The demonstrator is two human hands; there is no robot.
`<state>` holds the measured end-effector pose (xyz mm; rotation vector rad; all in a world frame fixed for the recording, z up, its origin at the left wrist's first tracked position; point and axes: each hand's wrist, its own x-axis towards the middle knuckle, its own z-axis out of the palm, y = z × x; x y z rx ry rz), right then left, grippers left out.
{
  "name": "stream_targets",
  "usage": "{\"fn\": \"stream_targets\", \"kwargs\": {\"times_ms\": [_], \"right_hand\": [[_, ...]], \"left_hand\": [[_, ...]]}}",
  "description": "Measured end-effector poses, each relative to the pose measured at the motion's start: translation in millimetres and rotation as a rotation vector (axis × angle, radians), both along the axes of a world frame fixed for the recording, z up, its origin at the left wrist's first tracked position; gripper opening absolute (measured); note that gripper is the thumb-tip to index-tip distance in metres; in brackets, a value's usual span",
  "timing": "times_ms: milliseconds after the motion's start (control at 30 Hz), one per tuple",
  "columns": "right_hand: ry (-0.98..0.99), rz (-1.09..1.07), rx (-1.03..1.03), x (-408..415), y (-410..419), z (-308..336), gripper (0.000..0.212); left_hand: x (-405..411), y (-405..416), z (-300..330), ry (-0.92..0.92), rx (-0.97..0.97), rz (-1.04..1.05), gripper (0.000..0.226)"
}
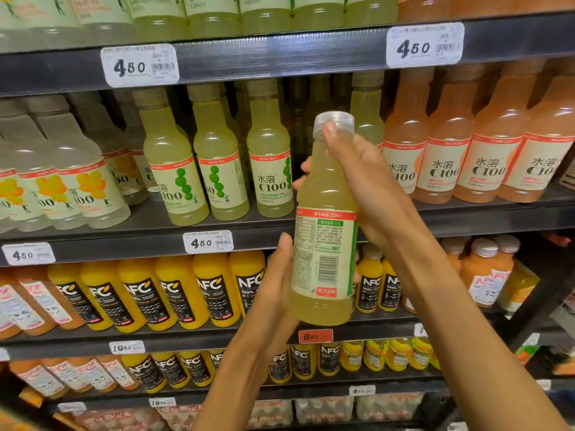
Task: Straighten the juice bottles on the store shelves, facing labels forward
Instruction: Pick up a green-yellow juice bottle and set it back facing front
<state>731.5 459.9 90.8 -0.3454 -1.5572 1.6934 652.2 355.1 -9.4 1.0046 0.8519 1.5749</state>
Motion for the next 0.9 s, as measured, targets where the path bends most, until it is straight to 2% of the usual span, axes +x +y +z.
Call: {"fn": "stream_targets", "kwargs": {"times_ms": [67, 167, 267, 333, 433, 533, 600, 667, 767, 867, 900], "right_hand": [[-0.057, -0.044, 0.054, -2, 3, -1, 0.039], [-0.119, -0.017, 0.085, -3, 6, -6, 0.043], [-0.05, 0.095, -0.03, -4, 10, -8, 0.034], [-0.004, 0.154, -0.082, -5, 12, -9, 0.025], [0.009, 0.181, -0.083, -8, 15, -10, 0.024], [-0.021, 0.087, -0.015, -6, 19, -14, 0.03], [-0.04, 0.014, 0.034, -7, 21, -16, 0.033], [-0.038, -0.03, 0.059, -9, 19, -20, 0.03], [0.029, -0.034, 0.034, -10, 18, -25, 0.021], [0.153, 0.106, -0.06, -5, 22, -21, 0.025], [0.194, 0.169, -0.089, -4, 24, -20, 0.027]], "left_hand": [[-1, 0, -1, 0.032, -0.025, 0.017, 0.069], [1, 0, -4, -0.055, -0.026, -0.027, 0.069], [2, -1, -3, -0.181, -0.014, -0.128, 0.076], [1, -1, -5, -0.194, -0.013, -0.136, 0.076], [3, -1, -8, -0.092, -0.013, -0.045, 0.066], [3, -3, -3, 0.166, -0.067, 0.196, 0.046], [0, -2, 0, 0.277, -0.035, 0.273, 0.037], [-2, 1, -2, 0.355, 0.009, 0.279, 0.041], [-2, 3, -5, 0.363, 0.034, 0.22, 0.045], [-5, 1, -7, 0.338, 0.023, 0.239, 0.05], [-5, 1, -7, 0.323, 0.004, 0.214, 0.058]]}}
